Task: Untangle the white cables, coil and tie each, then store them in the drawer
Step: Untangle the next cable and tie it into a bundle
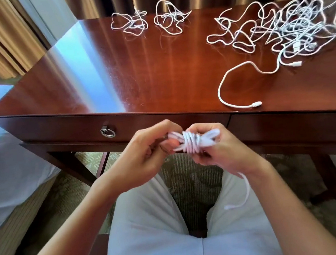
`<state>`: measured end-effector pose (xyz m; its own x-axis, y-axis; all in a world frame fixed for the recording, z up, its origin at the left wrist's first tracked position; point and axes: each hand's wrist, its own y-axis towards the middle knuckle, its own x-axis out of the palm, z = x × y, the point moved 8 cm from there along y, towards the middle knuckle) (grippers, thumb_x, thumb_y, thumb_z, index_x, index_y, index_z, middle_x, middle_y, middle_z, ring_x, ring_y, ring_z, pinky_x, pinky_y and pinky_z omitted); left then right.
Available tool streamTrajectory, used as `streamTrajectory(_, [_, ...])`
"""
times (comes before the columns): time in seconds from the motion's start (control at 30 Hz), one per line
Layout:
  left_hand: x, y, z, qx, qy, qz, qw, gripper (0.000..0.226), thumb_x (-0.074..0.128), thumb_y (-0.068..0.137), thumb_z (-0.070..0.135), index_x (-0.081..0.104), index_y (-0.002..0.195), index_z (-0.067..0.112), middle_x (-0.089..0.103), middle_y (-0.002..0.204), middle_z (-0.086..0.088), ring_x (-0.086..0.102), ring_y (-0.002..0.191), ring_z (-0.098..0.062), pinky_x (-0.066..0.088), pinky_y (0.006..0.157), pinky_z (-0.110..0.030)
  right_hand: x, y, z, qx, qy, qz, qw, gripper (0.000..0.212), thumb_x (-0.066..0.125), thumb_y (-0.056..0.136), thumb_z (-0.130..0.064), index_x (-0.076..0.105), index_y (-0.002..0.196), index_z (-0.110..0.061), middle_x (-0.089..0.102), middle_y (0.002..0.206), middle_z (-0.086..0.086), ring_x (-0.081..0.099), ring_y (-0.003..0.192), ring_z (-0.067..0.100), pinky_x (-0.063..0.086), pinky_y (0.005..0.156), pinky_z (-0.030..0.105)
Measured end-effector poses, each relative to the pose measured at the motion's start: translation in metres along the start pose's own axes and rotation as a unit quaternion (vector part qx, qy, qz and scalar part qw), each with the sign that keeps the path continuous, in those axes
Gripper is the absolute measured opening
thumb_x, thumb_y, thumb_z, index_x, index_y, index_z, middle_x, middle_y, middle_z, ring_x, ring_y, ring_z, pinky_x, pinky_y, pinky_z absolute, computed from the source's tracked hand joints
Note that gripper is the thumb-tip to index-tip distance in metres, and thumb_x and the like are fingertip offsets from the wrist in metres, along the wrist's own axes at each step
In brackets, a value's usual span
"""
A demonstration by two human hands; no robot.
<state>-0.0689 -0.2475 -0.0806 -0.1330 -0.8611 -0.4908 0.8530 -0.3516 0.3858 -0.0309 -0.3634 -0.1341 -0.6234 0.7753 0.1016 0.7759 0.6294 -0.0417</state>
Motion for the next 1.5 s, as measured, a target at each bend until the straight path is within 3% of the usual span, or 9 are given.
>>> streamTrajectory(0.1, [-0.013, 0.001, -0.011, -0.022, 0.095, 0.092, 0.991, 0.013, 0.048, 0.094, 0.0, 0.058, 0.097, 0.008, 0.062, 0.08, 0.005, 0.062, 0.07, -0.021, 0.05, 0.061, -0.034, 0.009, -0.004, -0.008, -0.05, -0.2, 0.04, 0.978, 0.022, 0.049, 0.106, -0.026, 0.064, 0.091, -0.021, 0.059, 0.058, -0.002, 0.046, 0.049, 0.006, 0.038, 0.054, 0.018])
streamTrajectory(0.27, [-0.022, -0.003, -0.016, -0.046, 0.356, 0.117, 0.926, 0.031, 0.043, 0.076, 0.005, 0.052, 0.103, 0.018, 0.063, 0.094, -0.001, 0.063, 0.071, -0.043, 0.052, 0.053, -0.048, 0.02, -0.021, -0.012, 0.002, -0.516, 0.02, 0.856, 0.025, 0.044, 0.105, -0.042, 0.055, 0.095, -0.022, 0.06, 0.075, -0.001, 0.059, 0.076, 0.027, 0.05, 0.069, 0.044])
streamTrajectory(0.37, [-0.012, -0.002, -0.022, -0.056, 0.421, 0.018, 0.905, 0.034, 0.036, 0.078, 0.014, 0.051, 0.106, 0.025, 0.059, 0.093, 0.001, 0.062, 0.066, -0.043, 0.051, 0.05, -0.048, 0.019, -0.025, -0.043, -0.065, -0.521, 0.052, 0.849, 0.035, 0.043, 0.1, -0.051, 0.062, 0.095, -0.022, 0.064, 0.077, -0.003, 0.06, 0.073, 0.021, 0.05, 0.067, 0.043])
streamTrajectory(0.53, [-0.002, 0.002, -0.009, -0.006, 0.239, -0.094, 0.966, 0.046, 0.028, 0.073, 0.013, 0.061, 0.105, 0.013, 0.059, 0.088, 0.006, 0.061, 0.077, -0.027, 0.052, 0.065, -0.041, -0.002, -0.018, -0.072, -0.183, -0.468, 0.055, 0.863, 0.027, 0.055, 0.1, -0.043, 0.067, 0.089, -0.022, 0.061, 0.082, -0.013, 0.059, 0.076, 0.006, 0.048, 0.068, 0.03])
streamTrajectory(0.67, [-0.003, 0.0, 0.004, -0.007, 0.082, -0.098, 0.992, 0.023, 0.046, 0.094, -0.004, 0.064, 0.1, 0.007, 0.054, 0.072, 0.015, 0.043, 0.058, -0.005, 0.037, 0.056, -0.018, -0.005, -0.006, -0.067, -0.202, -0.34, 0.025, 0.918, 0.024, 0.054, 0.099, -0.038, 0.066, 0.087, -0.02, 0.06, 0.08, -0.015, 0.056, 0.073, 0.001, 0.039, 0.068, 0.012])
streamTrajectory(0.87, [-0.009, -0.009, -0.009, -0.061, -0.141, 0.003, 0.988, 0.031, 0.057, 0.096, 0.049, 0.064, 0.1, 0.02, 0.053, 0.069, -0.001, 0.038, 0.054, -0.009, 0.033, 0.05, -0.02, 0.017, -0.003, -0.026, -0.171, -0.17, 0.008, 0.97, 0.025, 0.051, 0.104, -0.029, 0.057, 0.08, -0.027, 0.052, 0.07, -0.007, 0.043, 0.06, 0.003, 0.036, 0.057, 0.019])
streamTrajectory(1.13, [-0.028, -0.01, -0.016, -0.057, 0.159, 0.17, 0.971, 0.01, 0.051, 0.098, 0.005, 0.06, 0.094, 0.009, 0.061, 0.076, 0.017, 0.054, 0.063, 0.004, 0.043, 0.06, -0.016, 0.037, -0.024, 0.0, -0.054, -0.435, 0.01, 0.899, 0.026, 0.034, 0.105, -0.046, 0.048, 0.096, -0.026, 0.053, 0.071, -0.009, 0.048, 0.065, 0.016, 0.047, 0.068, 0.049])
streamTrajectory(1.3, [-0.021, -0.011, -0.016, -0.058, 0.292, 0.071, 0.952, 0.031, 0.032, 0.081, 0.013, 0.052, 0.104, 0.02, 0.062, 0.094, 0.007, 0.065, 0.083, -0.032, 0.053, 0.067, -0.044, 0.021, -0.034, -0.049, -0.158, -0.489, 0.08, 0.854, 0.037, 0.037, 0.102, -0.05, 0.059, 0.09, -0.023, 0.061, 0.083, -0.007, 0.063, 0.08, 0.021, 0.051, 0.071, 0.047])
streamTrajectory(1.5, [-0.002, -0.003, 0.015, 0.014, 0.136, -0.072, 0.988, 0.025, 0.038, 0.092, 0.005, 0.062, 0.099, 0.004, 0.059, 0.08, 0.012, 0.054, 0.07, -0.009, 0.045, 0.065, -0.024, -0.002, -0.018, -0.076, -0.224, -0.353, 0.055, 0.907, 0.021, 0.059, 0.099, -0.032, 0.071, 0.087, -0.02, 0.059, 0.083, -0.007, 0.058, 0.074, 0.006, 0.039, 0.07, 0.012])
